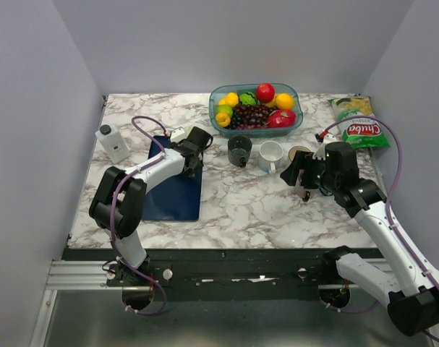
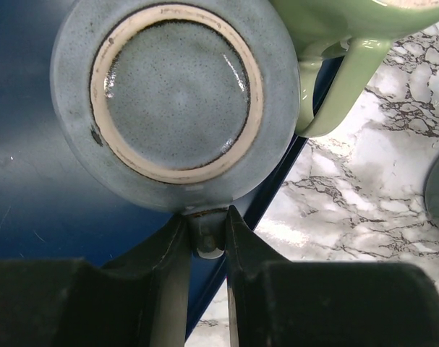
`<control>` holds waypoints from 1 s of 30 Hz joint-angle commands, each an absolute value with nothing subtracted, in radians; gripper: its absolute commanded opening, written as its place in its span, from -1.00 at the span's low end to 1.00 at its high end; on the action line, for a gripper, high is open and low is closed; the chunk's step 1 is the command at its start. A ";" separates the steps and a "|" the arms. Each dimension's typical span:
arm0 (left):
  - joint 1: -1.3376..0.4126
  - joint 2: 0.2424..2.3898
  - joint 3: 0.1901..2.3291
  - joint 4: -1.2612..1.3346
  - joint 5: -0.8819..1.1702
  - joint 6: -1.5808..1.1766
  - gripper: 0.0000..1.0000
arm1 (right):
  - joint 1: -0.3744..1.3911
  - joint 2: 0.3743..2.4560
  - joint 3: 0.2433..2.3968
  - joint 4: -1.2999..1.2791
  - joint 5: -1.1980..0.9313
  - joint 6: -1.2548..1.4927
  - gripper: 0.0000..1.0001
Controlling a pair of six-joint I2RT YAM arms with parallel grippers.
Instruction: Turn the mug right side up
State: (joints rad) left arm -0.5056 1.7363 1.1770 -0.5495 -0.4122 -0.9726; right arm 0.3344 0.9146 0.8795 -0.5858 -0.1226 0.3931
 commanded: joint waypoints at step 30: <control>-0.499 1.167 1.226 -0.283 0.088 -0.923 -1.00 | 0.337 0.958 0.818 -0.086 -0.644 0.790 1.00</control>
